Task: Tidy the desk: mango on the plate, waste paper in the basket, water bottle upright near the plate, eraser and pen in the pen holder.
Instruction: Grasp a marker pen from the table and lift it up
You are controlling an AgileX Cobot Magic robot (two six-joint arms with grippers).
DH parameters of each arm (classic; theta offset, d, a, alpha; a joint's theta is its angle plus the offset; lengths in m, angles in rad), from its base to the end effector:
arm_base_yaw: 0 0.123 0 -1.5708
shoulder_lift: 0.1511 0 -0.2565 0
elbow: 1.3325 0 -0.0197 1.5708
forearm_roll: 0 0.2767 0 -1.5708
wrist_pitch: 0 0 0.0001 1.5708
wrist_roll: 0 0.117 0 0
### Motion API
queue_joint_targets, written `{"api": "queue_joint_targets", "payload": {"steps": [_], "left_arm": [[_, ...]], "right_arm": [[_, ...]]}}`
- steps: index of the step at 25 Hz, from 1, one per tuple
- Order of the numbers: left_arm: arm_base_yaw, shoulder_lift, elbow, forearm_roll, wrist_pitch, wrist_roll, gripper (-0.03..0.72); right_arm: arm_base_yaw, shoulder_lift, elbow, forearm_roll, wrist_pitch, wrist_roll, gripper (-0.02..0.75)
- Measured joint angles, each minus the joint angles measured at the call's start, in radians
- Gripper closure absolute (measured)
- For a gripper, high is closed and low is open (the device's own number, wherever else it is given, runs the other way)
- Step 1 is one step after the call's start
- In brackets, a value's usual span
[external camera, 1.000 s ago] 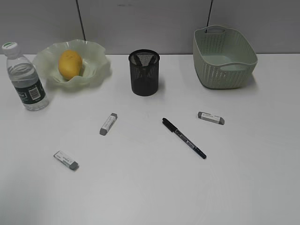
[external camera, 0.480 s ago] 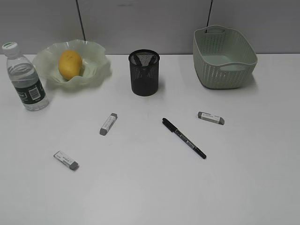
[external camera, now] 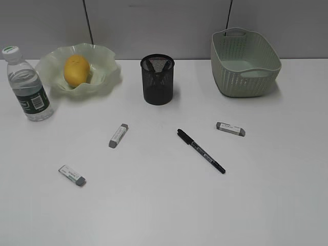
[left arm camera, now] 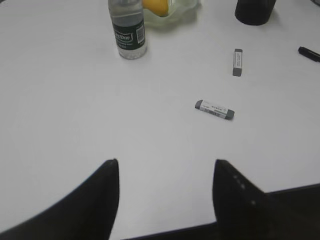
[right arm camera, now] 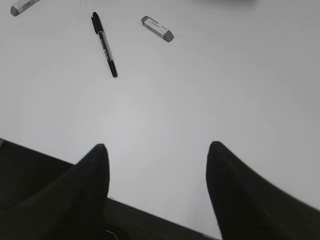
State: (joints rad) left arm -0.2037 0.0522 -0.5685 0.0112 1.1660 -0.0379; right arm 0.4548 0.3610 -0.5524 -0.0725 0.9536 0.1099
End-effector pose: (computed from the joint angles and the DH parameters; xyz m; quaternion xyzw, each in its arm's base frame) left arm 0.0633 -0.0118 0.2856 0.0719 0.8726 -0.0527 0.4802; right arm 0.1182 0.0501 0.2708 -0.1606 0.8864 0.0863 0.4256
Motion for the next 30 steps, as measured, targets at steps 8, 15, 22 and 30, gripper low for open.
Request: {"api": "queue_joint_targets", "payload": {"steps": [8, 15, 22, 30], "left_arm": [[0.000, 0.000, 0.038, 0.005, -0.085, -0.004, 0.232], [0.000, 0.000, 0.041, 0.006, -0.092, -0.004, 0.232], [0.000, 0.000, 0.041, 0.006, -0.092, -0.004, 0.232], [0.000, 0.000, 0.041, 0.006, -0.092, -0.004, 0.232]], "right_arm": [[0.000, 0.377, -0.003, 0.002, -0.281, -0.043, 0.248], [0.000, 0.802, -0.167, 0.002, -0.346, -0.066, 0.248], [0.000, 1.157, -0.439, 0.002, -0.290, -0.110, 0.248], [0.000, 1.433, -0.743, 0.049, -0.093, -0.146, 0.248]]}}
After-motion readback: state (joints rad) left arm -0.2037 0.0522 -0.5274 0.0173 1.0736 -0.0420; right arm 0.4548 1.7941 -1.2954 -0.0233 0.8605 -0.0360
